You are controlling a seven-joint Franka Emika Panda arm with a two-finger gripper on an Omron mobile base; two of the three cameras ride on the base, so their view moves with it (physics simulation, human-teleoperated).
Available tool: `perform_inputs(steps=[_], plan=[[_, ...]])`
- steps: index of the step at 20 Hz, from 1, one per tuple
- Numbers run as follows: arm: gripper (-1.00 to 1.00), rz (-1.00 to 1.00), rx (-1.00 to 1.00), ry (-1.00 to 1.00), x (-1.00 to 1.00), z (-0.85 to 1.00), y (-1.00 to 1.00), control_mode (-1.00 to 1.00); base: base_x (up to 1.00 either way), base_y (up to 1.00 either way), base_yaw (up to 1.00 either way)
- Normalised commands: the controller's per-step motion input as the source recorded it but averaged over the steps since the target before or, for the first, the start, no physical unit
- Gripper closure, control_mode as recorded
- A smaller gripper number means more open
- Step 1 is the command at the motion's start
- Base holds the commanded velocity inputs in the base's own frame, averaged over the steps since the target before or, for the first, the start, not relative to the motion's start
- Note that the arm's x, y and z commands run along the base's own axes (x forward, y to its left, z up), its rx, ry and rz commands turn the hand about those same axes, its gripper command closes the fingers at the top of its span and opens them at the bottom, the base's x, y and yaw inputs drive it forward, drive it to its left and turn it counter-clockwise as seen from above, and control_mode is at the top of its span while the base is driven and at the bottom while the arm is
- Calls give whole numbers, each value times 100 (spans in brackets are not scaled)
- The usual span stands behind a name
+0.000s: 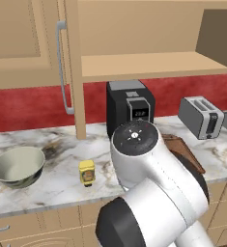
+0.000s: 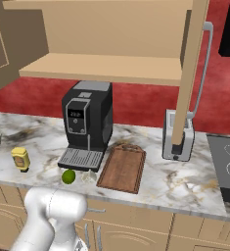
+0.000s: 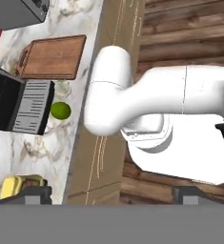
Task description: Open the cabinet. Place the bowl and condiment on the counter. Then place the lime and garlic on the cutting board.
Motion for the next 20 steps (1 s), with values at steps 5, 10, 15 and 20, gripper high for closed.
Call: perform_inputs(steps=[5, 10, 15, 20], plan=[[-100, 0, 9, 18, 32, 24, -47, -100, 0, 0, 0], [-100, 2, 2, 21, 34, 8, -50, -100, 0, 0, 0], [-100, 13, 0, 14, 19, 0, -62, -100, 0, 0, 0], [-100, 27, 0, 9, 7, -12, -65, -100, 0, 0, 0]])
